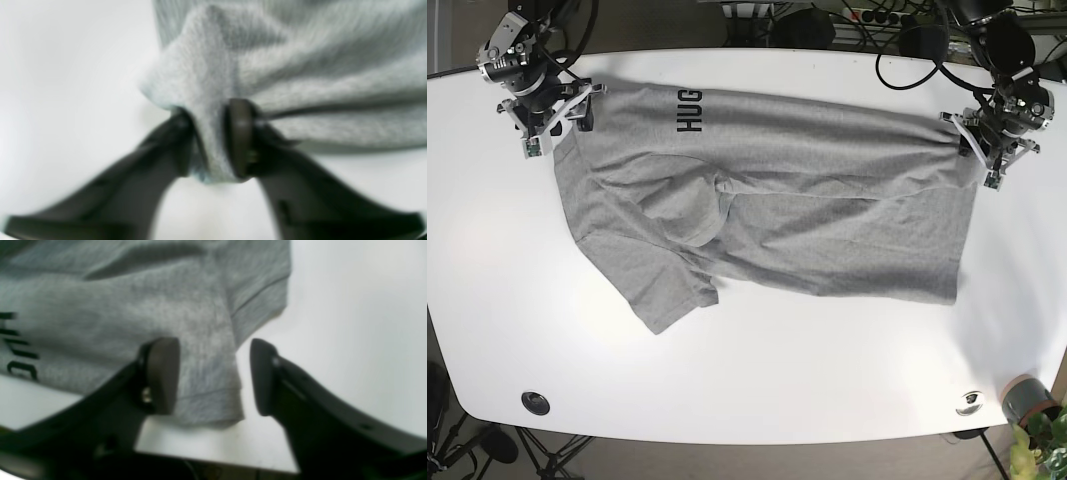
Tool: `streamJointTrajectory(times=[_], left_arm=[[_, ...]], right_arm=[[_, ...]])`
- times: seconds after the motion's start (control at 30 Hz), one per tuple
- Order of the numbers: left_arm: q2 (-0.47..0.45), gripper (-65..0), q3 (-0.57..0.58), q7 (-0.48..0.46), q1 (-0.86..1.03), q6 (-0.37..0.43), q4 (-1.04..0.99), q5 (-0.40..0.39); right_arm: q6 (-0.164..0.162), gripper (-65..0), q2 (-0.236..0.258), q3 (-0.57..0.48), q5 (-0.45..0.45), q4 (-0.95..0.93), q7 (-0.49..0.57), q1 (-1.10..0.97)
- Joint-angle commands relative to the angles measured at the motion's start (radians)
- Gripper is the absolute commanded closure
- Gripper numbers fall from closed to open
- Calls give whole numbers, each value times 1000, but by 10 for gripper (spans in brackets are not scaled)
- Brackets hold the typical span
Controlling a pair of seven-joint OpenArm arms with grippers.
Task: Fold the T-shirt properly
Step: 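Lay the shirt flat, dragging both grippers toward the table's edge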
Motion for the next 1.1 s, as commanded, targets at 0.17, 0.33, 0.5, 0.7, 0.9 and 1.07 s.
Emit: streamJointTrajectory(times=[0.17,0.33,0.5,0.7,0.9,1.07], left_arm=[[-38,-344,-10,-10,26,5,84,-15],[-39,-349,-17,-10,52,5,185,-53],[-39,-349,-105,-10,49,5,204,-139],[-74,-346,-96,-16,46,5,130,-139],[-93,-346,-71,-83,46,5,38,-61],[-93,-344,-71,-120,46,5,-43,-41]], right_arm=[[1,-460,9,15,62,21,16,-41],[1,-468,10,11,59,20,19,-39],[1,-468,25,7,59,17,19,-37],[1,-461,28,12,58,-32,19,-39],[1,-460,28,9,58,-78,19,-39],[1,-458,28,7,58,-115,21,-27]])
